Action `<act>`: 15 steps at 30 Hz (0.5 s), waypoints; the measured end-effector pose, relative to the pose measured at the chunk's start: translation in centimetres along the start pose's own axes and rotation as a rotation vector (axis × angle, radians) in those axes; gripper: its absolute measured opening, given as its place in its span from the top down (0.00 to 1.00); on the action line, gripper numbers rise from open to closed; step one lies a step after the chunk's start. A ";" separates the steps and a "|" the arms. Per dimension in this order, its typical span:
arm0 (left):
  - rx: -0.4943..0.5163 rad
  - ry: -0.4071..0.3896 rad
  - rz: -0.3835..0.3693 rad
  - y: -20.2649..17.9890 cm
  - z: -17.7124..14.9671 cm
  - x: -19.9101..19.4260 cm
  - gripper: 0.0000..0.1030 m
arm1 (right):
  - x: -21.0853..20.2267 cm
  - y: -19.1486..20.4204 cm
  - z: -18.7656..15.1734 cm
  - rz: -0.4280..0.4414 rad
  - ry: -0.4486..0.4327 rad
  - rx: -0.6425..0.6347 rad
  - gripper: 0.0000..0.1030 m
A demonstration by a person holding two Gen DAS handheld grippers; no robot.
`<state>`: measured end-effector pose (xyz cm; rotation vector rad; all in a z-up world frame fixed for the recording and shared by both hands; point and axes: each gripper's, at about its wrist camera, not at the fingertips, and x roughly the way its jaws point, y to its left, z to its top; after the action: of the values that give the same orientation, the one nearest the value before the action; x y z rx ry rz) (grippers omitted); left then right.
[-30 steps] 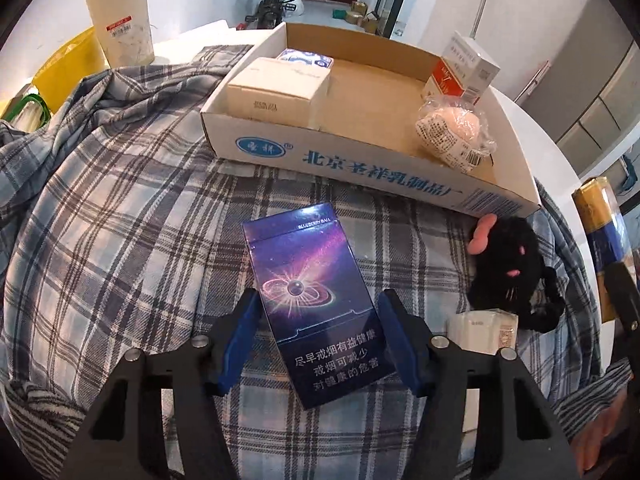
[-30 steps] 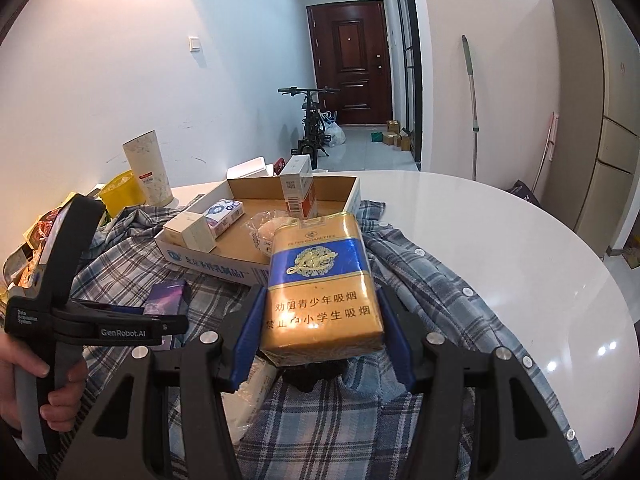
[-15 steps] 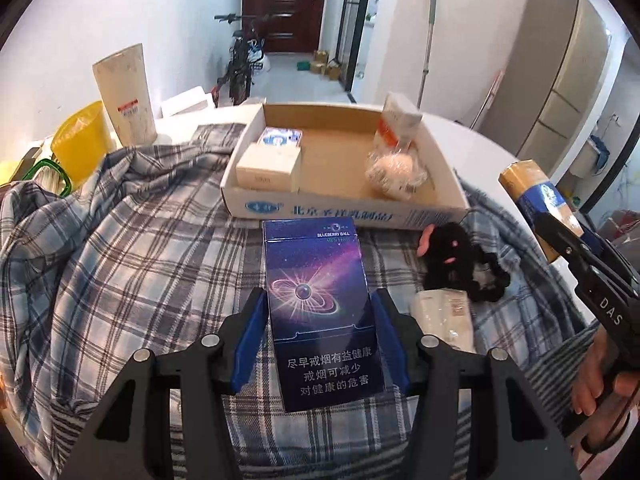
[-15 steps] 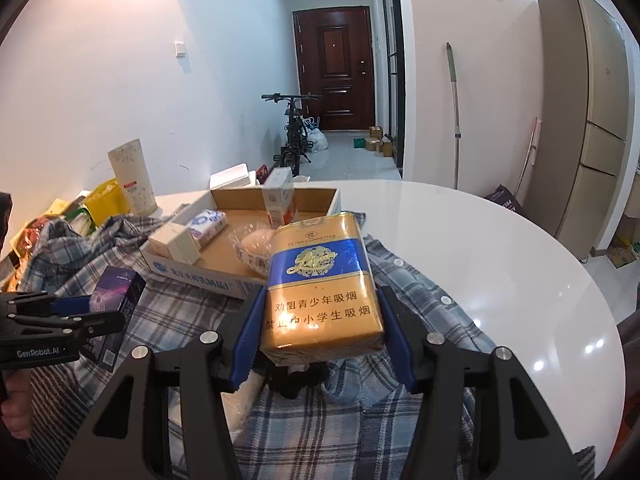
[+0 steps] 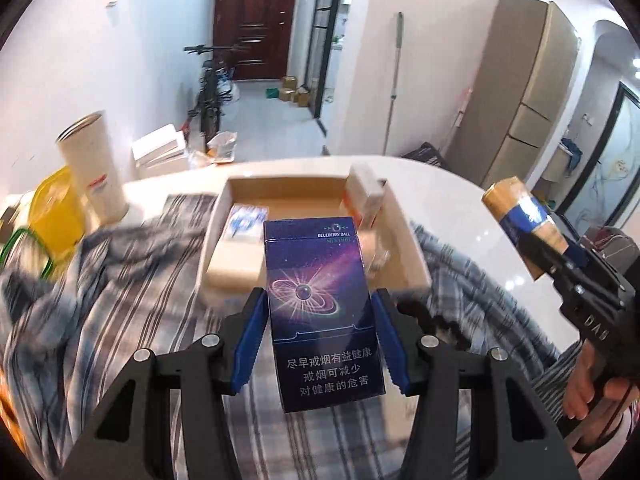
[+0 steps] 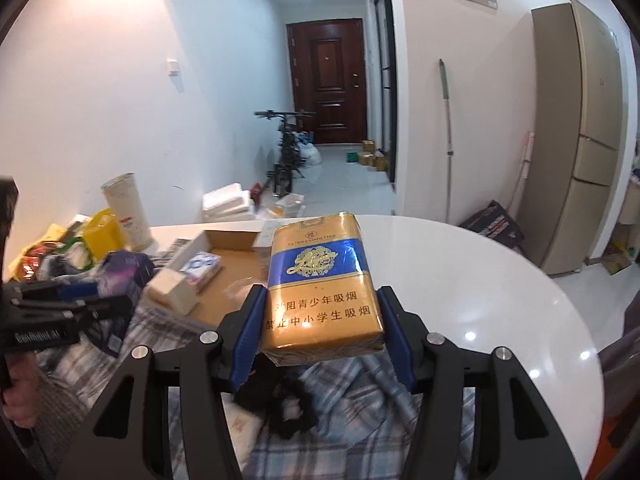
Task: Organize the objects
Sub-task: 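Carry the purple box with the left gripper to the cardboard box while the right gripper carries the gold pack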
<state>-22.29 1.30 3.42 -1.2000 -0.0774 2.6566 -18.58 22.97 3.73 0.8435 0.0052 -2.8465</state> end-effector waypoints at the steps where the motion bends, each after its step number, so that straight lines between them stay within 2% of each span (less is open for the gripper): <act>1: 0.007 -0.004 -0.006 -0.1 0.6 0.4 0.46 | 0.2 -0.4 0.4 -0.013 -0.003 0.006 0.47; 4: 0.029 -0.007 -0.013 -0.3 2.7 2.5 0.46 | 0.7 -1.8 1.6 -0.037 -0.015 0.039 0.47; 7: 0.036 -0.008 0.062 0.0 3.9 5.3 0.46 | 1.2 -2.6 2.0 -0.056 -0.018 0.052 0.47; 11: 0.018 0.053 0.029 0.7 4.5 9.1 0.46 | 2.2 -3.1 1.5 -0.062 0.004 0.059 0.47; 15: 0.027 0.088 0.055 0.8 4.3 11.4 0.46 | 3.7 -3.5 0.7 -0.059 0.038 0.070 0.47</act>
<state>-32.91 3.31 -2.21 -1.3265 0.0054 2.6382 -22.60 25.77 2.18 0.9264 -0.0664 -2.9008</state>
